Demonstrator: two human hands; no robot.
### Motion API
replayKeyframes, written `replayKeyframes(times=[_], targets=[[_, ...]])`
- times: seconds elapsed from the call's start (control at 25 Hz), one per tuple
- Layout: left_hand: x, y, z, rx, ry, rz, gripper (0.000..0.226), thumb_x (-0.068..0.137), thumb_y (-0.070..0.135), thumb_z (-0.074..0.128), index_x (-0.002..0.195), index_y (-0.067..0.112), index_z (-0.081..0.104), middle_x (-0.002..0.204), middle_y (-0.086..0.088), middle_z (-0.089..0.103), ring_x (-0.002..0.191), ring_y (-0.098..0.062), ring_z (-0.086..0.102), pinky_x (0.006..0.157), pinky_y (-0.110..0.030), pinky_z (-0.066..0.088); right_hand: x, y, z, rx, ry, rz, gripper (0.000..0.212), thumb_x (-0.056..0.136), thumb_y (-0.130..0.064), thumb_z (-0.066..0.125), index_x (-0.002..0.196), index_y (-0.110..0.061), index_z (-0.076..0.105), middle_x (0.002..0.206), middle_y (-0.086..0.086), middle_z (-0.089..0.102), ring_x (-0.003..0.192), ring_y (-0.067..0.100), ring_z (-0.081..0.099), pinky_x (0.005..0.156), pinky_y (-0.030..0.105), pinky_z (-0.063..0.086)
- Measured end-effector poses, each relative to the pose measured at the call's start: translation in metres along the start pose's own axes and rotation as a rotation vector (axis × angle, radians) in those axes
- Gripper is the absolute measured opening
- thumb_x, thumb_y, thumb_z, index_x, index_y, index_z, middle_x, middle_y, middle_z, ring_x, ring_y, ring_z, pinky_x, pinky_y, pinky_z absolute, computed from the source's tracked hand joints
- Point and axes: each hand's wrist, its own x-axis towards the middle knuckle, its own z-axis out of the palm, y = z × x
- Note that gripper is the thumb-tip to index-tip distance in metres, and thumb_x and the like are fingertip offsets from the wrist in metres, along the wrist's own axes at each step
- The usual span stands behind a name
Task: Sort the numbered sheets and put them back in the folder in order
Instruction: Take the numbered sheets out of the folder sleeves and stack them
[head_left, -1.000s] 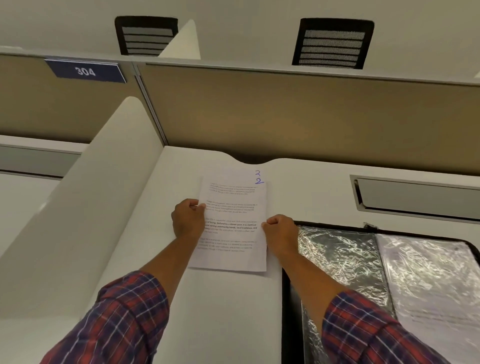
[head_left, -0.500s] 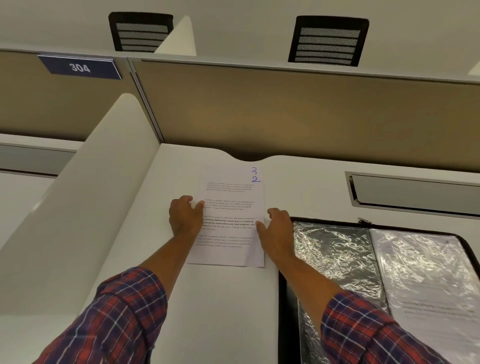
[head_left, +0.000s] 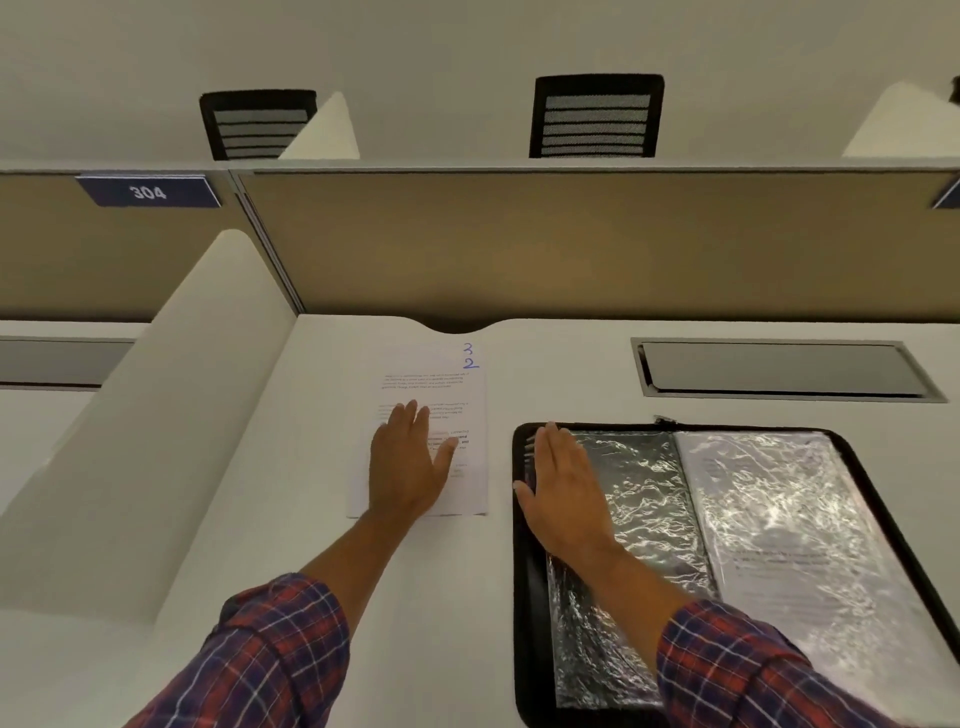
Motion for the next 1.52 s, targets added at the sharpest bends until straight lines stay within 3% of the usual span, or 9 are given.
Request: replayKeyframes(times=[0.16,0.4,0.56,0.68,0.8,0.96,1.2,1.36,1.52], targets=[[-0.039,0.052,0.012,0.054,-0.040,0.163,0.087,0.100,0.071,0.021,0.162,0.011,0.029,0.171,-0.012,0.021,0.160,-0.031,0.016,0.130,-0.050,0.013,-0.039,0.042,-0.010,-0.066,-0.018,0.030,0.083,0.108,-0.055,0.032,0.165,-0.007,-0.003,0.174,0.015,-0.005,0.160,0.027,-0.010,0.126,0.040,-0.010],[-0.092,0.137,0.033,0.122,-0.134,0.308,0.092,0.097,0.072,0.013,0.166,0.010,0.011,0.174,-0.011,0.002,0.161,-0.027,-0.004,0.130,-0.046,0.000,-0.111,0.114,-0.032,-0.106,-0.002,0.117,0.086,0.106,-0.056,0.033,0.165,-0.006,-0.005,0.174,0.014,-0.008,0.161,0.027,-0.010,0.127,0.040,-0.009],[-0.129,0.186,0.052,0.131,-0.194,0.355,0.093,0.098,0.074,0.014,0.166,0.011,0.007,0.174,-0.011,-0.001,0.161,-0.027,-0.008,0.129,-0.044,-0.006,-0.158,0.162,-0.040,-0.108,0.029,0.194,0.084,0.105,-0.059,0.022,0.165,-0.004,0.001,0.173,0.015,-0.005,0.161,0.029,-0.006,0.131,0.046,0.006],[-0.159,0.222,0.066,0.138,-0.247,0.382,0.094,0.096,0.075,0.007,0.166,0.014,-0.001,0.173,-0.008,-0.012,0.159,-0.024,-0.017,0.127,-0.043,-0.012,-0.191,0.197,-0.044,-0.096,0.051,0.278,0.087,0.104,-0.062,0.021,0.165,-0.003,0.005,0.173,0.015,-0.001,0.161,0.030,0.000,0.131,0.044,0.007],[-0.185,0.253,0.078,0.142,-0.274,0.400,0.092,0.097,0.074,0.007,0.166,0.014,-0.004,0.173,-0.007,-0.013,0.159,-0.024,-0.018,0.129,-0.044,-0.009,-0.221,0.225,-0.046,-0.097,0.101,0.368,0.088,0.105,-0.056,0.040,0.165,0.000,0.007,0.173,0.020,0.006,0.161,0.034,0.006,0.130,0.047,0.013],[-0.208,0.279,0.092,0.127,-0.315,0.386,0.091,0.097,0.075,0.011,0.167,0.017,-0.003,0.173,-0.007,-0.013,0.159,-0.022,-0.017,0.130,-0.045,-0.005,-0.252,0.247,-0.048,-0.081,0.108,0.497,0.094,0.101,-0.064,0.026,0.164,0.003,0.006,0.172,0.023,0.004,0.160,0.037,0.008,0.130,0.050,0.013],[-0.231,0.291,0.108,0.139,-0.426,0.399,0.087,0.099,0.077,0.015,0.166,0.028,-0.010,0.170,-0.003,-0.023,0.158,-0.024,-0.021,0.129,-0.049,-0.006,-0.280,0.272,-0.042,-0.107,0.079,0.583,0.091,0.101,-0.062,0.023,0.157,0.010,0.030,0.168,0.031,0.015,0.155,0.044,0.023,0.126,0.061,0.017],[-0.228,0.294,0.112,0.130,-0.473,0.382,0.090,0.097,0.082,0.014,0.165,0.030,-0.011,0.170,-0.005,-0.023,0.157,-0.025,-0.024,0.128,-0.049,-0.011,-0.284,0.282,-0.040,-0.162,0.088,0.470,0.069,0.105,-0.045,0.027,0.149,0.003,0.051,0.168,0.028,0.022,0.155,0.044,0.027,0.124,0.067,0.014],[-0.222,0.298,0.102,0.113,-0.523,0.350,0.090,0.096,0.081,0.023,0.166,0.031,-0.004,0.173,-0.007,-0.017,0.159,-0.025,-0.018,0.128,-0.049,-0.007,-0.276,0.276,-0.048,-0.108,0.140,0.408,0.060,0.107,-0.036,0.023,0.148,-0.005,0.055,0.166,0.027,0.027,0.153,0.045,0.030,0.122,0.069,0.018]])
